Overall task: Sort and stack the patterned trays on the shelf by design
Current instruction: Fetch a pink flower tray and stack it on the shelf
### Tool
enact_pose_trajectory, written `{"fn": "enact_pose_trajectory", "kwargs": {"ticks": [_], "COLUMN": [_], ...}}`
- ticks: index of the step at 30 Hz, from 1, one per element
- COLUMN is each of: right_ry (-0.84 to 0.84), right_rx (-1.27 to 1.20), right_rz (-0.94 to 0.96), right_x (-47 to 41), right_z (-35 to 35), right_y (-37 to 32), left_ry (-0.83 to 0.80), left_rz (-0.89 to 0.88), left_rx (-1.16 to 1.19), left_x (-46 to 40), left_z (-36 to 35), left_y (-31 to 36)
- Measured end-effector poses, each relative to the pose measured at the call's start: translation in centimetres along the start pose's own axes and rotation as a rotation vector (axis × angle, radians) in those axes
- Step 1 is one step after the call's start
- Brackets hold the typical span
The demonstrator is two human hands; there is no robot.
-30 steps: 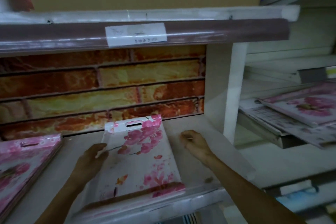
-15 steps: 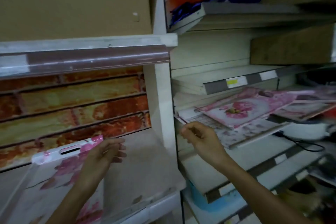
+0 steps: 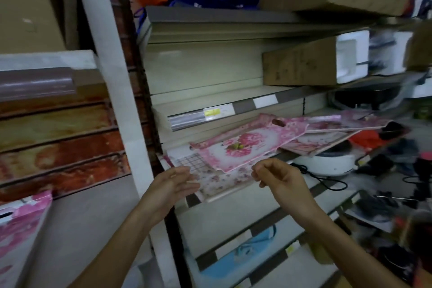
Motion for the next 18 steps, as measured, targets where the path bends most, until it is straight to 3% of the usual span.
{"fn": "enact_pose_trajectory", "kwargs": {"ticks": [4, 10, 18], "right_ry": [0.027, 0.076, 0.137], "right_rx": [-0.001, 0.017, 0.026], "right_rz": [-0.054, -0.079, -0.117], "right_x": [-0.9, -2.1, -5.0], "right_z": [3.1, 4.9, 6.1], "right_y": [1.1, 1.8, 2.4], "left_ry": [-0.014, 0.042, 0.097], "left_rz": [0.105, 0.282, 0.296], "left_rx": [0.141, 0.052, 0.162], "left_x": [-2.6, -7.6, -10.1], "left_z": [-4.0, -6.2, -7.8], "left_y": [0.2, -0.8, -0.1]}}
Point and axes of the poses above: each hand's wrist, its own x-axis away from the middle knuckle, its own z-axis out of the back of the hand, y = z × x, the point moved 2 cm from there along -x, towards the middle knuckle, and after that the axes turned 7 degrees about z, right-handed, at the moved point
